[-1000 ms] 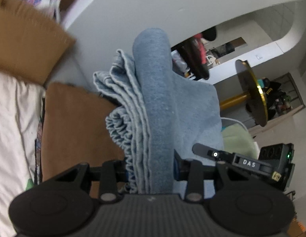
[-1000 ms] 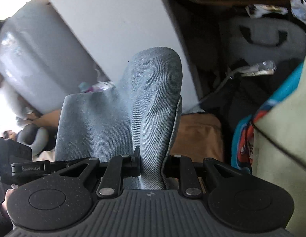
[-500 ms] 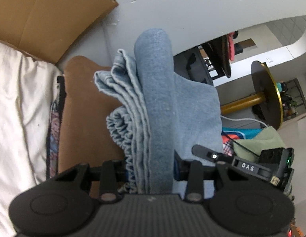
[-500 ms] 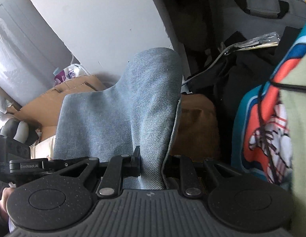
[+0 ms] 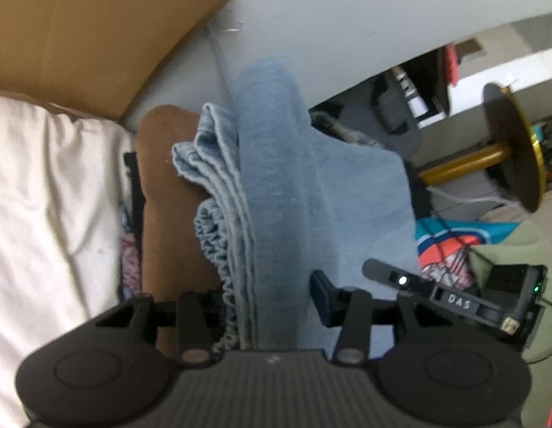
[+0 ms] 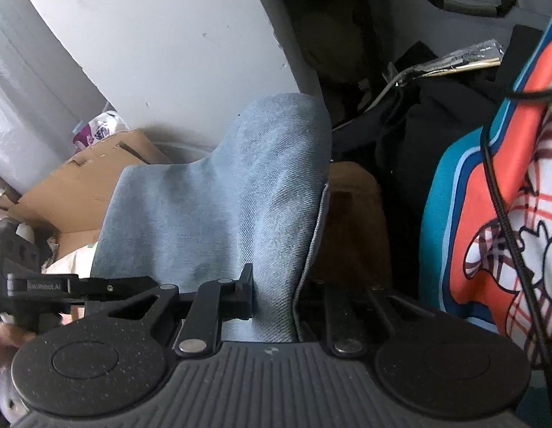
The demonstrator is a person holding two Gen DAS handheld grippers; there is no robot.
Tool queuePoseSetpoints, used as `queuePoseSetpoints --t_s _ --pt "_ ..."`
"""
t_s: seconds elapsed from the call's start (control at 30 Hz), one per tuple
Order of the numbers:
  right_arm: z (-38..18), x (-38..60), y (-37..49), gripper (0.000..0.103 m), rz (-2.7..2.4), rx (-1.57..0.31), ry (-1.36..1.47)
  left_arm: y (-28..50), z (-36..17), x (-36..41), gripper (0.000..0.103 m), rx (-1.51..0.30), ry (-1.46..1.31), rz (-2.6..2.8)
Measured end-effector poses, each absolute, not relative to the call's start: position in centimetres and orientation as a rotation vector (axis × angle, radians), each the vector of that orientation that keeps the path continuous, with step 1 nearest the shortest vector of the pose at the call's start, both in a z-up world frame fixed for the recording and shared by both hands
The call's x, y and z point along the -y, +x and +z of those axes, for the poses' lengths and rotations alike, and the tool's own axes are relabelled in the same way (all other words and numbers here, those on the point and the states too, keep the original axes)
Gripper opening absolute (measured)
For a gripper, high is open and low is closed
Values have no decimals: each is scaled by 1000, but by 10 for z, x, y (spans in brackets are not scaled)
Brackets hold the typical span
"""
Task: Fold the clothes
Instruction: 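Lift and carry the folded jeans off the bed with both grippers, then lower the folded jeans onto the pile and open both grippers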
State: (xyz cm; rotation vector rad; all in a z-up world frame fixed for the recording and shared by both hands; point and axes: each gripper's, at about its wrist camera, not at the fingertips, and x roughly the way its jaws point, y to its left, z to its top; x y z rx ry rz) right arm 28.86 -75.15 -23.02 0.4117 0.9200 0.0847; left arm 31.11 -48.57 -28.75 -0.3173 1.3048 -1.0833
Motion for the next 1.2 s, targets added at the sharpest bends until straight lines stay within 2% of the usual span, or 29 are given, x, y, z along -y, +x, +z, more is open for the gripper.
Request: queuePoseSetpoints --t_s 0.33,0.53,0.93,1.0,1.07,1.2 --pt "-231 752 293 19 95 -915 405 331 -211 468 50 -1226 -84 -999" --pt "-232 752 298 19 99 -911 418 317 -173 497 52 -1145 26 -1073" --pt "-246 754 304 20 104 -911 415 291 -222 543 51 -1134 222 -1042" --pt "-246 752 304 24 92 -918 377 287 -228 548 52 -1110 274 -1038" --pt "-245 751 304 33 76 -926 334 285 -233 551 52 -1094 316 -1032" --pt "-239 753 300 38 36 -920 296 284 -235 552 53 -1069 354 -1026"
